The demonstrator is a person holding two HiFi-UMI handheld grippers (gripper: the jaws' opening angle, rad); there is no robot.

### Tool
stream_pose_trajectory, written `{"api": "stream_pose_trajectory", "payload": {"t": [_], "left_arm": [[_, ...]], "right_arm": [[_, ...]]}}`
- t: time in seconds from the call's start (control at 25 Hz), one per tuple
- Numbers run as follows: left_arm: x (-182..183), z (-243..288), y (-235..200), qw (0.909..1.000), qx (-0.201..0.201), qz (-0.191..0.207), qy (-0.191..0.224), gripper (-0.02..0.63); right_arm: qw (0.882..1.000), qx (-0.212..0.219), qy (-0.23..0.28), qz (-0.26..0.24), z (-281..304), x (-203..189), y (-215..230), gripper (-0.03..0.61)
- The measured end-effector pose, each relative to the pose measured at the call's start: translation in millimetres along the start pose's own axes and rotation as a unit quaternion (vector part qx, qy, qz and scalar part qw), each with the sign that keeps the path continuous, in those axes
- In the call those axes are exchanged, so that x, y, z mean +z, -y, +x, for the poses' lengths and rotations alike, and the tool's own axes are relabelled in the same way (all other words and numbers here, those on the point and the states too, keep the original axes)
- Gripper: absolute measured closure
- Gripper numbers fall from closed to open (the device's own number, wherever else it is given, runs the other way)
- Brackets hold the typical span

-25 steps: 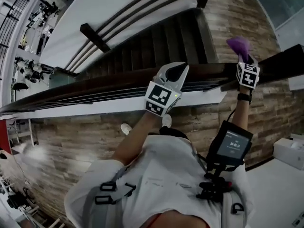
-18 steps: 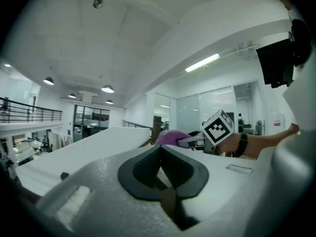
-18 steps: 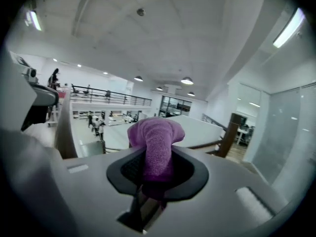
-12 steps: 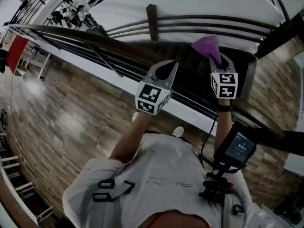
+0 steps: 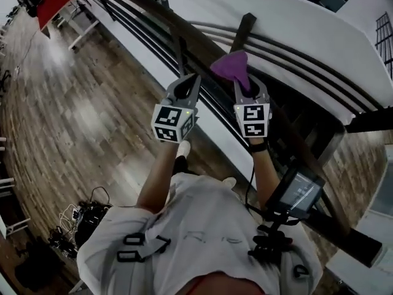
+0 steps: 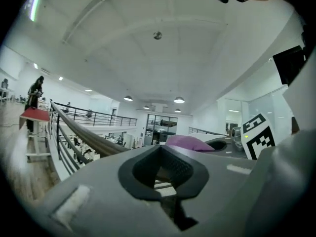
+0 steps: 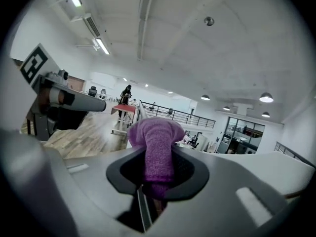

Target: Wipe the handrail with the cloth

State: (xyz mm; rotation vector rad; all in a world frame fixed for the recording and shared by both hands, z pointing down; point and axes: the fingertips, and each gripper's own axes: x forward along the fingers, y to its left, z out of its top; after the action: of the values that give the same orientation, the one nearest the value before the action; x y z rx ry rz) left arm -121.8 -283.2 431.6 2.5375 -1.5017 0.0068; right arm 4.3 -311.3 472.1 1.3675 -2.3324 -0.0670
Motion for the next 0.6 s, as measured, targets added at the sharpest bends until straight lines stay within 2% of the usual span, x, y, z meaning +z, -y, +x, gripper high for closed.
{"api": "stream_pose_trajectory", "payload": {"t": [0.16, 0.28, 0.4, 0.6], "left_arm": [[-15.7, -14.1, -75.6, 0.9988, 0.046, -0.014, -0.012, 0.615], [-29.9, -17.0, -112.9, 0.9978, 0.059, -0.019, -0.022, 0.615], [-44.9, -15.6, -133.8, 0.9974, 0.061, -0.022, -0.032, 0.615], [-58.3, -1.5, -161.1, 0.997, 0.054, -0.019, -0.052, 0.614]], "right_arm": [[0.996, 0.083, -0.037, -0.017, 65.1, -5.0, -82.6, 0.488], [0.991, 0.107, -0.072, -0.019, 111.1, -28.6, -125.2, 0.488], [0.991, 0.092, -0.099, -0.017, 156.3, -63.7, -140.9, 0.488], [0.99, 0.03, -0.139, -0.009, 235.1, -107.2, -128.1, 0.488]]}}
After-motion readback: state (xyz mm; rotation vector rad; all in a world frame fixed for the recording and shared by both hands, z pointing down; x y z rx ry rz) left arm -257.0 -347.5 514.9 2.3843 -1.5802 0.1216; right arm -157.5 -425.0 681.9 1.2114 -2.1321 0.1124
